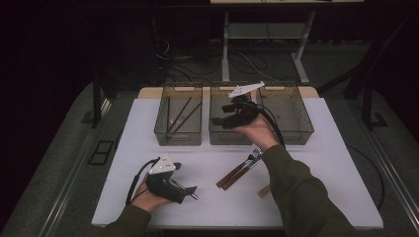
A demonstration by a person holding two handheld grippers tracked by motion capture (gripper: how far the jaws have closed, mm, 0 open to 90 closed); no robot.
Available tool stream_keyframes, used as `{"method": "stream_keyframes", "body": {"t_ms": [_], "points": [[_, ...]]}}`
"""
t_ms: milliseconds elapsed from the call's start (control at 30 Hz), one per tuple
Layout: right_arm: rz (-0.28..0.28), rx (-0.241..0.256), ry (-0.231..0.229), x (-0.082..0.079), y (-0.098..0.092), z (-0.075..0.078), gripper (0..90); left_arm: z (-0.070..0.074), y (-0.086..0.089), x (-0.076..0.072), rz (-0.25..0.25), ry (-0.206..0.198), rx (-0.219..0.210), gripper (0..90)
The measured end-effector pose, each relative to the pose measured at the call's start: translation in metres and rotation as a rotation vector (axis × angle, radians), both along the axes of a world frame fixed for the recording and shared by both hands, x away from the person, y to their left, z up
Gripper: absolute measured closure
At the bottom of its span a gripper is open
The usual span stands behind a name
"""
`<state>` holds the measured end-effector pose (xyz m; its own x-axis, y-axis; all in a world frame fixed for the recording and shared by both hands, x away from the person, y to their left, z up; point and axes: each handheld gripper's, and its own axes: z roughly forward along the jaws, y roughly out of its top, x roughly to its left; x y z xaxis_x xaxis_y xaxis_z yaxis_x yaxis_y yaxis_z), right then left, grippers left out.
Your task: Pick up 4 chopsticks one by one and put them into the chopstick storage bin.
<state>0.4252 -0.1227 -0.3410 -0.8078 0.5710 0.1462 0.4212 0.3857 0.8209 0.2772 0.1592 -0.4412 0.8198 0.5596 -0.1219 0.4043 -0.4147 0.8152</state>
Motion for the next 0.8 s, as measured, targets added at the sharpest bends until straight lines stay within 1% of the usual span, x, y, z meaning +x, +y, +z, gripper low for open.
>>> {"method": "stream_keyframes", "body": {"t_ms": [67, 100, 200, 300, 433, 567, 767, 800], "points": [[0.003, -0.002, -0.008, -0.005, -0.008, 0.000, 26.9, 0.000, 0.000, 0.000, 0.005, 0.001, -0.004, 0.0], [0.000, -0.002, -0.009, -0.007, -0.011, -0.001, 26.8, 0.000, 0.001, 0.000, -0.003, -0.002, 0.007, 0.0], [0.000, -0.008, -0.008, -0.014, -0.023, -0.004, 26.5, 0.000, 0.001, 0.000, 0.001, -0.001, 0.001, 0.0], [-0.005, 0.001, -0.004, -0.021, -0.037, -0.009, 26.5, 0.000, 0.001, 0.000, 0.002, -0.002, -0.006, 0.0], [-0.009, -0.004, 0.007, -0.030, -0.055, -0.018, 26.5, 0.000, 0.002, 0.001, 0.001, -0.002, -0.004, 0.0], [-0.018, 0.007, 0.009, -0.039, -0.073, -0.026, 26.6, -0.001, 0.001, 0.001, 0.004, 0.001, -0.006, 0.0], [-0.025, -0.006, 0.019, -0.055, -0.095, -0.037, 27.0, -0.001, 0.001, 0.001, 0.002, -0.001, -0.008, 0.0], [-0.025, -0.017, 0.021, -0.057, -0.098, -0.038, 27.0, -0.001, 0.001, 0.001, 0.003, 0.000, -0.008, 0.0]]}}
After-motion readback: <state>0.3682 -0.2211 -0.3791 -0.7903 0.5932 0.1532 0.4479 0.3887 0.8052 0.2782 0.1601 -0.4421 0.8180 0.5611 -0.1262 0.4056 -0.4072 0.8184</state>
